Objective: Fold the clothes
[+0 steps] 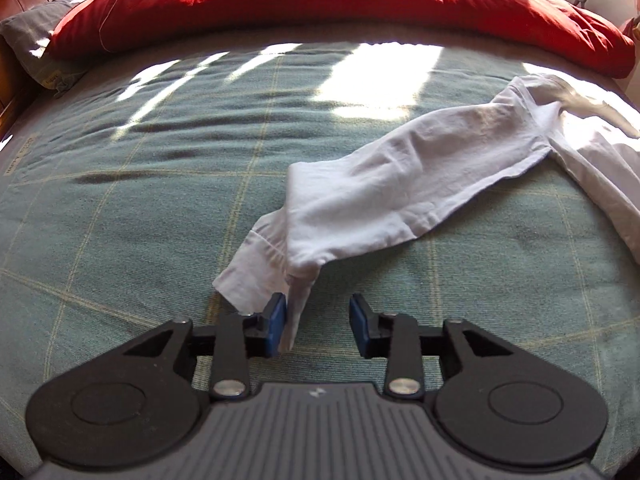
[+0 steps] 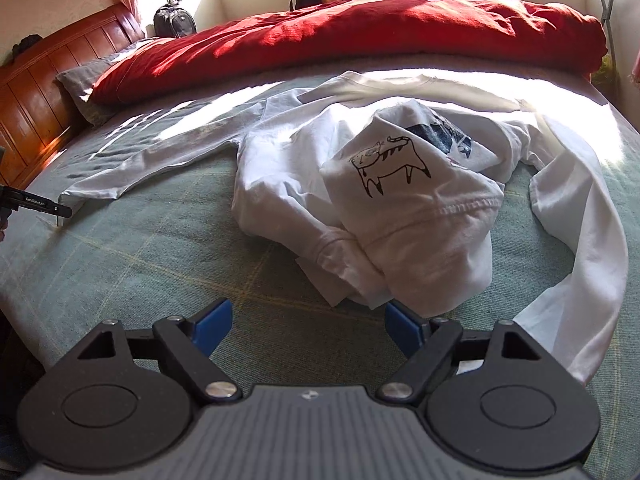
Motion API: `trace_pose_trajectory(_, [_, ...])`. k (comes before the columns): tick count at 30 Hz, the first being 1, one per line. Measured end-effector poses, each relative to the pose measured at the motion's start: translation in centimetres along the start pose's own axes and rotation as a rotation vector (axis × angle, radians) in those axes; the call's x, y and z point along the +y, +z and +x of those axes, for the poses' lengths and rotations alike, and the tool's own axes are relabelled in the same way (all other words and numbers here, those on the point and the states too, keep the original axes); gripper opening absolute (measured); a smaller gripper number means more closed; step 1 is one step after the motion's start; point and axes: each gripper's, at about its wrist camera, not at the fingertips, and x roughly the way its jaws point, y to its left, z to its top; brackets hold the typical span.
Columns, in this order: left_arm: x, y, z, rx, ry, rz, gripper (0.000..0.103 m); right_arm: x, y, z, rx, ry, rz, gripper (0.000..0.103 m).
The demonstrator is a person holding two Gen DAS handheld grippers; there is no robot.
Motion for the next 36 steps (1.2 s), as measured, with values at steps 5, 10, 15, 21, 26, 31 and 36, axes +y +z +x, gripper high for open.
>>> trace_pose_trajectory(5, [3.8, 1.2, -1.9, -0.132, -0.041, -0.171, 0.054, 1.5, 1.4, 1.0, -0.003, 0.025, -0.033, 0.087])
trace_pose_trajectory(10, [7.9, 0.9, 2.3, -0.132, -0.009, -0.394, 0.053, 3.2, 2.0, 1.8, 0.009, 0.035, -0.070, 0.087])
trace_pose_trajectory(15, [7.3, -0.7, 6.4, -0.108, 0.033, -0.427, 0.055, 3.6, 2.1, 2.5, 0.031, 0.020, -0.079, 0.087])
trace_pose_trajectory(21, [1.6, 0.1, 6.7, -0.097, 0.057, -0.152, 0.057, 3.6, 1.8, 4.0, 0.063, 0.009, -0.069, 0.087])
trace_pose_trajectory(26, [1.3, 1.0, 5.8, -0.129, 0.104, -0.121, 0.011, 4.0, 1.4, 4.8, 0.083, 0.005, -0.077, 0.087])
trace_pose_trajectory(31, [5.6, 2.6, 4.5, -0.160, 0.167, -0.248, 0.009, 3.7, 1.6, 4.4, 0.071, -0.009, -0.077, 0.087])
trace_pose_trajectory(36, [8.5, 3.9, 3.8, -0.194, 0.138, -0.353, 0.009, 3.2, 1.5, 4.5, 0.076, -0.017, -0.060, 0.087])
